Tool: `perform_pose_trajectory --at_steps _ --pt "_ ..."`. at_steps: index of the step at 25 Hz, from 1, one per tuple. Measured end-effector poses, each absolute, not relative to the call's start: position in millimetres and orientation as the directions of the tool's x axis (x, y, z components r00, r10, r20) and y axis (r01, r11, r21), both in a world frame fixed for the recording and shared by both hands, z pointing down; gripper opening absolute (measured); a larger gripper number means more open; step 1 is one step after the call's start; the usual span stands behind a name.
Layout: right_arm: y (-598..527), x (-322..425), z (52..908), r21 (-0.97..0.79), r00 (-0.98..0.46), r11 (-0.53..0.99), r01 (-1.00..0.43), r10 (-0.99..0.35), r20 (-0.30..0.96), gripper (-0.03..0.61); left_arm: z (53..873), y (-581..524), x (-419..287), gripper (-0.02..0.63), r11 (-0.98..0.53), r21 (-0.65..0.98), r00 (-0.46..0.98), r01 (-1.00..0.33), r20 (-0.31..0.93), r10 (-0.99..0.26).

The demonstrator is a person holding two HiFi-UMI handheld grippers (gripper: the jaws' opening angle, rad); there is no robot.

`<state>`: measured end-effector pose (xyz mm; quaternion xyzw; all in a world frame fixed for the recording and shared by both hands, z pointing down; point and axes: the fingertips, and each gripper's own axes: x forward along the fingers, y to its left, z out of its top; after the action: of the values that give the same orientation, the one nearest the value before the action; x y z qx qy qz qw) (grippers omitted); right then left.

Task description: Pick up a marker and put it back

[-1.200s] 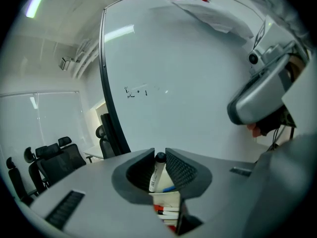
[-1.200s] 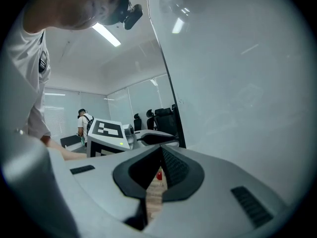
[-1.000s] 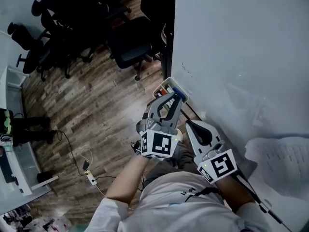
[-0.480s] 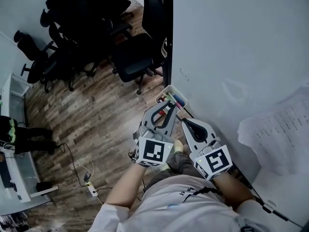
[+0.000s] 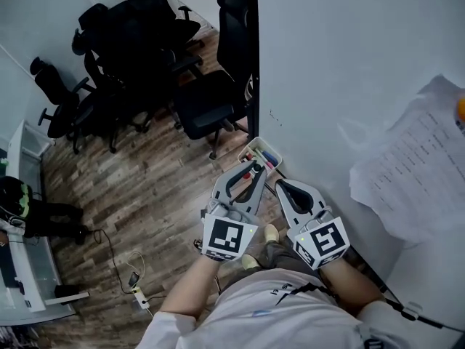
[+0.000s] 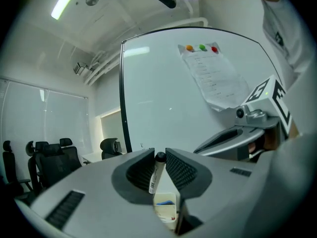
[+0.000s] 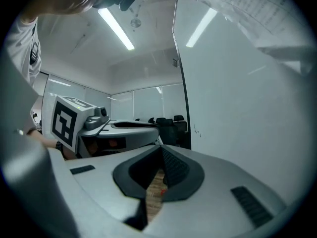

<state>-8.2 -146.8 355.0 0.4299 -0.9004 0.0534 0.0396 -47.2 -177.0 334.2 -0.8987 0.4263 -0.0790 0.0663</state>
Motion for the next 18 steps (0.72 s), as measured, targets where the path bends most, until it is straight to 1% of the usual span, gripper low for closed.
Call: perform_pose_trajectory --at_steps 9,18 --pt "-131.7 -15.3 333.4 -0.029 -0.625 0.626 -0.779 -0.774 0.096 0.014 308.8 -148.4 -50.9 0.075 -0.643 -0.166 0.645 -0.748 0.051 -0.763" --pt "-121.1 -18.7 330.0 -0.020 -0.628 0.630 -0.777 -0.772 0.095 0.014 301.8 -135.4 -52.5 0.075 -0.643 -0.147 0.646 -0.751 0.033 -0.762"
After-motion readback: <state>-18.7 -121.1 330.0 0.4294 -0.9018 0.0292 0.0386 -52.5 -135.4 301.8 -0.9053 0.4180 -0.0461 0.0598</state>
